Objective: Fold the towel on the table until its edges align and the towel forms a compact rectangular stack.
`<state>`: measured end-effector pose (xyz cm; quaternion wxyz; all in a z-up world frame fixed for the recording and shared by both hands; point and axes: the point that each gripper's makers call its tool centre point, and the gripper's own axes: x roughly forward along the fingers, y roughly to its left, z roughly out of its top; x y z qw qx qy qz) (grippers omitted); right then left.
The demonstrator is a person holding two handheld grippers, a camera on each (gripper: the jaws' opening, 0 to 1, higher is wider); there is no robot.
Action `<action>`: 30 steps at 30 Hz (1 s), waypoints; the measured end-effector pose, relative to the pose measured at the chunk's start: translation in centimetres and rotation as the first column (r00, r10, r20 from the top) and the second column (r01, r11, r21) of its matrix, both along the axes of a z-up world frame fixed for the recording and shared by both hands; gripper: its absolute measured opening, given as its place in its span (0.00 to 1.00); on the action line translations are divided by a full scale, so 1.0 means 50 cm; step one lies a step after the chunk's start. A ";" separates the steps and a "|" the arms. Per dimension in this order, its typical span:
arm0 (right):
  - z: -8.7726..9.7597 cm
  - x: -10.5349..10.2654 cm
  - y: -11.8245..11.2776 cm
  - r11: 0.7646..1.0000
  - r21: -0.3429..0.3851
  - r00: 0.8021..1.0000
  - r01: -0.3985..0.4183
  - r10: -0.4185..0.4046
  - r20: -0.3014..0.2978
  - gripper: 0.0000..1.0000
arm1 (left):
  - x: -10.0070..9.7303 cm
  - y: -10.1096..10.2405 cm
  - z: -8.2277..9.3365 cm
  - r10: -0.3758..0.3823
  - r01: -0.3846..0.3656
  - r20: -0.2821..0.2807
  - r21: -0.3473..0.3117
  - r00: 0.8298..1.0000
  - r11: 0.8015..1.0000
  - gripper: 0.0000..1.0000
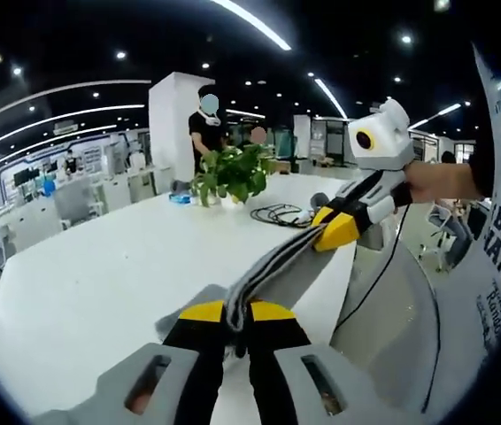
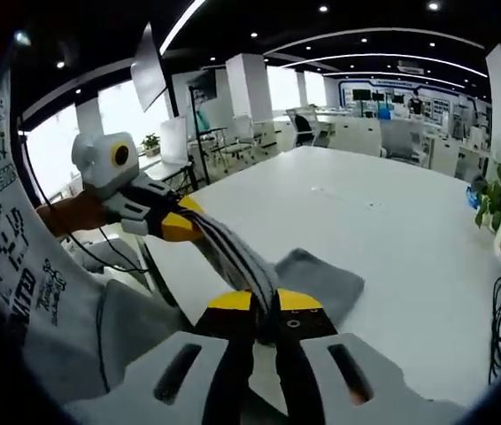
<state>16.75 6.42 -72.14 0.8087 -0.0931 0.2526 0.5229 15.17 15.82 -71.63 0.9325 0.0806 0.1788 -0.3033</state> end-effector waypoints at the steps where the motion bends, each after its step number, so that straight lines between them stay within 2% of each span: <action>1: -0.008 0.006 -0.001 1.000 -0.015 1.000 0.005 -0.005 0.004 0.05 | -0.001 -0.002 -0.003 -0.009 0.009 -0.006 -0.002 1.000 1.000 0.09; 6: -0.024 0.023 0.004 1.000 -0.002 0.999 0.023 -0.023 -0.025 0.05 | 0.011 0.009 -0.028 0.009 -0.011 -0.044 -0.036 0.999 0.999 0.09; 16: -0.059 0.077 0.022 0.999 -0.017 0.999 0.031 -0.032 -0.029 0.06 | 0.048 0.023 -0.067 0.018 -0.020 -0.078 -0.026 0.997 0.999 0.09; 30: -0.066 0.156 0.043 0.998 0.015 0.994 0.066 -0.064 -0.091 0.06 | 0.126 0.049 -0.067 0.034 -0.038 -0.082 -0.058 0.996 0.998 0.09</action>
